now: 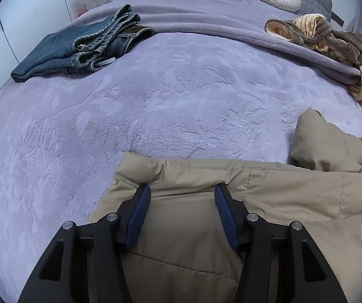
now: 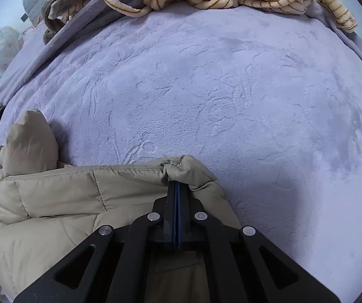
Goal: Fold large clothes
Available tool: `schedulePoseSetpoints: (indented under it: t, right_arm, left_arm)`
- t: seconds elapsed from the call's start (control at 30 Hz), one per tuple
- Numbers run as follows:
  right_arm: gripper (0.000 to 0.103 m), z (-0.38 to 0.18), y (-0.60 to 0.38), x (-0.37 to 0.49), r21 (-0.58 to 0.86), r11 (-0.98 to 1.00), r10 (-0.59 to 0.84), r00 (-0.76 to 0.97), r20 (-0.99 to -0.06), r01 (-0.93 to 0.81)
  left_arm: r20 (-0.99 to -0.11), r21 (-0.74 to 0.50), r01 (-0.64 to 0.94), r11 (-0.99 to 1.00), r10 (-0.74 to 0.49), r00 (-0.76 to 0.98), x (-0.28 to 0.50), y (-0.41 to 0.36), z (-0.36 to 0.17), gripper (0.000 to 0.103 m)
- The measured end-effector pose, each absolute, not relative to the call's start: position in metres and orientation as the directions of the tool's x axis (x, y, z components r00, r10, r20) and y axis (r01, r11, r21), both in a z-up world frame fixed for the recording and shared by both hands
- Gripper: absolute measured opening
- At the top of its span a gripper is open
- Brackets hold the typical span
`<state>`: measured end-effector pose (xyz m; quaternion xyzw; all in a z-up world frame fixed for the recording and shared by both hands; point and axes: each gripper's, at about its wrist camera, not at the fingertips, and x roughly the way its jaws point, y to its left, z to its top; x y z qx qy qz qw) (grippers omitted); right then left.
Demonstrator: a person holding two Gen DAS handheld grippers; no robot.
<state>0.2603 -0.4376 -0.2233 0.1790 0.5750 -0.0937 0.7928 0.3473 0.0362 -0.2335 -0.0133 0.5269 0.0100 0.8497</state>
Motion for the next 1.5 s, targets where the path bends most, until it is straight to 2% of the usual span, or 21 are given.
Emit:
schedulePoseSetpoints:
  t: [0.1, 0.17, 0.2, 0.23, 0.3, 0.47, 0.5, 0.73, 0.87, 0.9, 0.93, 1.17, 1.2, 1.23, 1.5]
  right_arm:
    - [0.01, -0.2, -0.436, 0.247, 0.227, 0.901, 0.091, 0.349, -0.933, 0.37]
    - [0.024, -0.183, -0.433, 0.236, 0.261, 0.896, 0.116, 0.378, -0.919, 0.36]
    - [0.041, -0.176, -0.431, 0.228, 0.275, 0.894, 0.126, 0.391, -0.912, 0.353]
    - [0.049, -0.169, -0.428, 0.22, 0.29, 0.892, 0.138, 0.402, -0.905, 0.347]
    - [0.049, -0.155, -0.421, 0.202, 0.317, 0.884, 0.158, 0.421, -0.893, 0.342]
    - [0.051, -0.146, -0.406, 0.167, 0.375, 0.856, 0.212, 0.418, -0.883, 0.357]
    - [0.054, -0.146, -0.405, 0.159, 0.387, 0.847, 0.223, 0.417, -0.881, 0.364]
    - [0.07, -0.142, -0.394, 0.109, 0.443, 0.802, 0.281, 0.402, -0.871, 0.401]
    - [0.073, -0.142, -0.392, 0.085, 0.469, 0.775, 0.304, 0.401, -0.864, 0.424]
    - [0.08, -0.143, -0.391, 0.079, 0.476, 0.767, 0.31, 0.401, -0.862, 0.431]
    - [0.083, -0.143, -0.39, 0.074, 0.486, 0.756, 0.319, 0.402, -0.858, 0.438]
    - [0.086, -0.161, -0.387, 0.047, 0.553, 0.683, 0.393, 0.398, -0.829, 0.478]
    - [0.097, -0.166, -0.387, 0.045, 0.559, 0.669, 0.403, 0.393, -0.827, 0.49]
    - [0.103, -0.171, -0.388, 0.044, 0.565, 0.654, 0.413, 0.389, -0.824, 0.503]
    - [0.103, -0.204, -0.39, 0.043, 0.616, 0.533, 0.461, 0.411, -0.786, 0.58]
  left_arm:
    - [-0.897, -0.018, -0.049, 0.999, 0.005, 0.442, 0.336, 0.043, -0.215, 0.056]
    - [-0.893, -0.01, -0.035, 0.999, 0.007, 0.451, 0.324, 0.044, -0.201, 0.056]
    - [-0.892, -0.007, -0.028, 1.0, 0.006, 0.453, 0.317, 0.045, -0.194, 0.063]
    - [-0.892, -0.008, -0.027, 1.0, 0.005, 0.452, 0.311, 0.045, -0.189, 0.08]
    - [-0.885, -0.012, -0.036, 0.999, 0.007, 0.465, 0.295, 0.048, -0.178, 0.087]
    - [-0.896, -0.05, -0.041, 0.998, -0.027, 0.443, 0.261, 0.052, -0.166, 0.088]
    - [-0.898, -0.054, -0.042, 0.998, -0.03, 0.438, 0.254, 0.052, -0.165, 0.103]
    - [-0.918, -0.053, -0.006, 0.999, -0.046, 0.394, 0.206, 0.043, -0.155, 0.103]
    - [-0.932, -0.096, -0.034, 0.995, -0.078, 0.353, 0.187, 0.046, -0.155, 0.103]
    - [-0.935, -0.105, -0.043, 0.994, -0.084, 0.345, 0.182, 0.047, -0.157, 0.103]
    - [-0.938, -0.111, -0.05, 0.993, -0.088, 0.335, 0.179, 0.047, -0.158, 0.103]
    - [-0.953, -0.131, -0.083, 0.988, -0.103, 0.286, 0.164, 0.049, -0.17, 0.103]
    - [-0.954, -0.138, -0.09, 0.986, -0.108, 0.28, 0.163, 0.05, -0.172, 0.103]
    - [-0.955, -0.148, -0.1, 0.984, -0.115, 0.275, 0.162, 0.052, -0.174, 0.103]
    - [-0.96, -0.164, -0.128, 0.978, -0.129, 0.247, 0.157, 0.056, -0.187, 0.103]
